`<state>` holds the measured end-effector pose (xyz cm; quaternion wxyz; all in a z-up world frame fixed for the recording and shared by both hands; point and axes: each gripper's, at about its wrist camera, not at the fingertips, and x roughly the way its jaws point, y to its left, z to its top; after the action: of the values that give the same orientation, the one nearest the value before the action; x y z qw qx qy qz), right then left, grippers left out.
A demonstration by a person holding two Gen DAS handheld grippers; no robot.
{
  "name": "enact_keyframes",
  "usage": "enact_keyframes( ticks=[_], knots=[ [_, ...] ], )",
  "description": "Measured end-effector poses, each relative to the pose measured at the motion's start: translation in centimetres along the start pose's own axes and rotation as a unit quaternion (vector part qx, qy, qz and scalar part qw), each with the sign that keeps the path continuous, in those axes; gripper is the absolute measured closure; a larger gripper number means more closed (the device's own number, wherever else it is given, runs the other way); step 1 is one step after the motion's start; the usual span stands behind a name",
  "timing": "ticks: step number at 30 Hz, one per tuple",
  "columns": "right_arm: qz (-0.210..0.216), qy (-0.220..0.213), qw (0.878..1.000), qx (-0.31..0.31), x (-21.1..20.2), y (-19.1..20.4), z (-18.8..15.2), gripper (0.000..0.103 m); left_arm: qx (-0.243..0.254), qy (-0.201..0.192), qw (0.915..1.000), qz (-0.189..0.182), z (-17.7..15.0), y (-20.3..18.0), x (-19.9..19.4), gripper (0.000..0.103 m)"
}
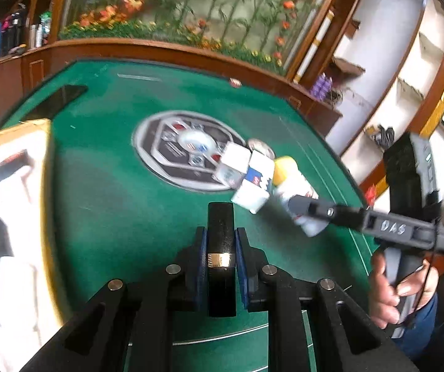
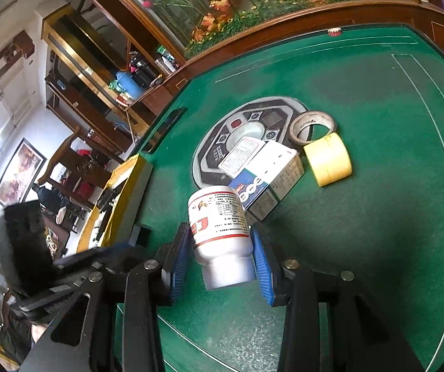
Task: Organize rigid objects
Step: 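Carry the black tube and white bottle into the tray and open both tools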
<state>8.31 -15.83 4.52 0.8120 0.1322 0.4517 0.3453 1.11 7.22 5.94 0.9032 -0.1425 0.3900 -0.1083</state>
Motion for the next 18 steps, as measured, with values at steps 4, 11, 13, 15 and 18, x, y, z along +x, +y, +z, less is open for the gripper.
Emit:
enact_keyframes(
  ticks=[4,11,13,15,18],
  knots=[
    [-0.002,0.004,1.000,-0.016,0.5,0.6,-0.4,0.065,-0.017,-0.031,0.9993,0.008,0.1,1.8,-2.8,0.086],
    [0.008,0.019,0.999,-0.049,2.4,2.7,-1.2,0.065,-0.050,-0.078,0.9949,0.040,-0.6,5.9,-7.5,0.085],
    [0.017,0.020,0.998,-0.059,2.8,3.7,-1.4,0.065,-0.067,-0.089,0.9924,0.053,-1.1,7.8,-8.8,0.085],
    [0.032,0.021,0.997,-0.066,3.3,5.0,-1.6,0.065,-0.081,-0.099,0.9898,0.063,-1.6,9.3,-10.0,0.085],
    [0.045,0.022,0.995,-0.090,3.9,7.5,-2.0,0.065,-0.104,-0.109,0.9854,0.079,-2.3,11.6,-11.2,0.085]
  ],
)
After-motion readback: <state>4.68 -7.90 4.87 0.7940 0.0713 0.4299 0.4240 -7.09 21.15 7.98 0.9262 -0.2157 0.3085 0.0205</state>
